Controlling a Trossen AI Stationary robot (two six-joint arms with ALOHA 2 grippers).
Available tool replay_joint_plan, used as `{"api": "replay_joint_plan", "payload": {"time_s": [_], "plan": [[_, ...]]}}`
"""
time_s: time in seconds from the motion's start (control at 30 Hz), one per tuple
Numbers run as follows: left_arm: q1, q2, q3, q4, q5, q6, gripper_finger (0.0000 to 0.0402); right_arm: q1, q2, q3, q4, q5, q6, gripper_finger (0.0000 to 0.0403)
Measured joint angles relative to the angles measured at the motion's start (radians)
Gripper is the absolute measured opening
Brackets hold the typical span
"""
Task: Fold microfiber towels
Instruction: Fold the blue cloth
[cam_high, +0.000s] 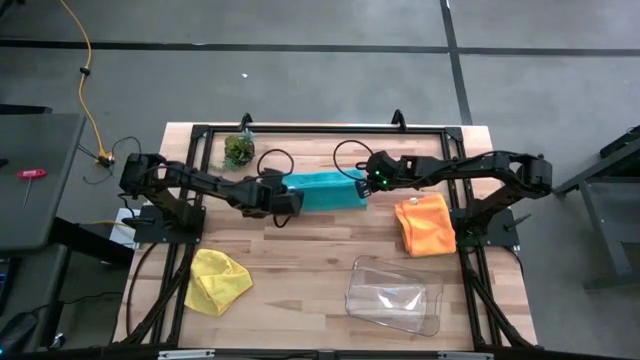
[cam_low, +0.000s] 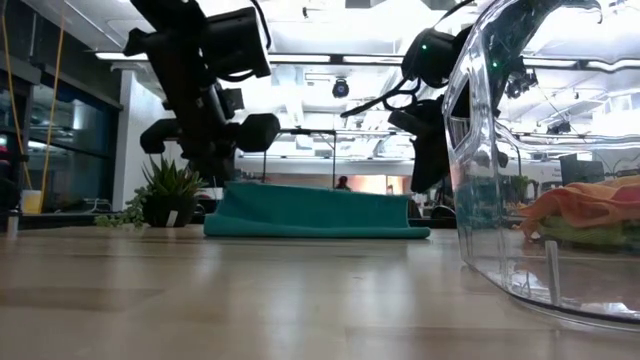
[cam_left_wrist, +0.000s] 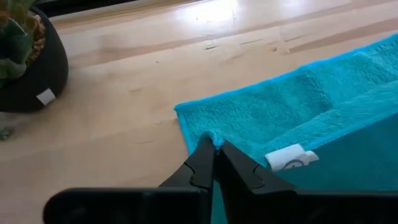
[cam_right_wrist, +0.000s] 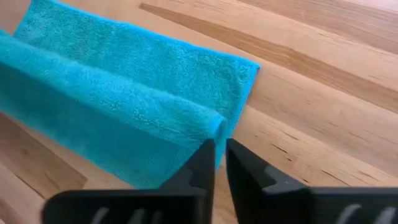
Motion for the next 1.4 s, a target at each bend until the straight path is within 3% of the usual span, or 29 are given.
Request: {"api": "replay_joint_plan", "payload": {"time_s": [0.43, 0.63, 0.83, 1.0, 1.17, 1.23, 1.4], "plan": [[0.062, -0.008, 0.0, 0.004, 0.002, 0.133, 0.0114, -0.008, -0.009, 0.0, 0.037, 0.041, 0.001, 0.0183], [0.116, -0.033, 0.014, -0.002, -0.002, 0.279, 0.0159, -0.033, -0.028, 0.0, 0.083, -0.008, -0.009, 0.0201], [0.123, -0.137, 0.045, 0.037, 0.071, 0.568, 0.0174, -0.044, -0.031, 0.0, 0.15, -0.187, -0.067, 0.0201], [0.056, -0.236, -0.069, 0.248, 0.179, 0.699, 0.0142, -0.023, -0.004, 0.0, 0.11, -0.209, -0.109, 0.0161], [-0.001, -0.266, -0.252, 0.469, 0.296, 0.657, 0.0038, -0.016, 0.084, 0.0, 0.16, -0.275, -0.135, 0.0025], [-0.01, -0.256, -0.303, 0.538, 0.333, 0.626, 0.0011, -0.019, 0.118, 0.0, 0.202, -0.299, -0.131, 0.0017], [-0.004, -0.19, -0.338, 0.628, 0.343, 0.567, 0.0004, -0.028, 0.184, 0.001, 0.285, -0.324, -0.105, 0.0006]]}}
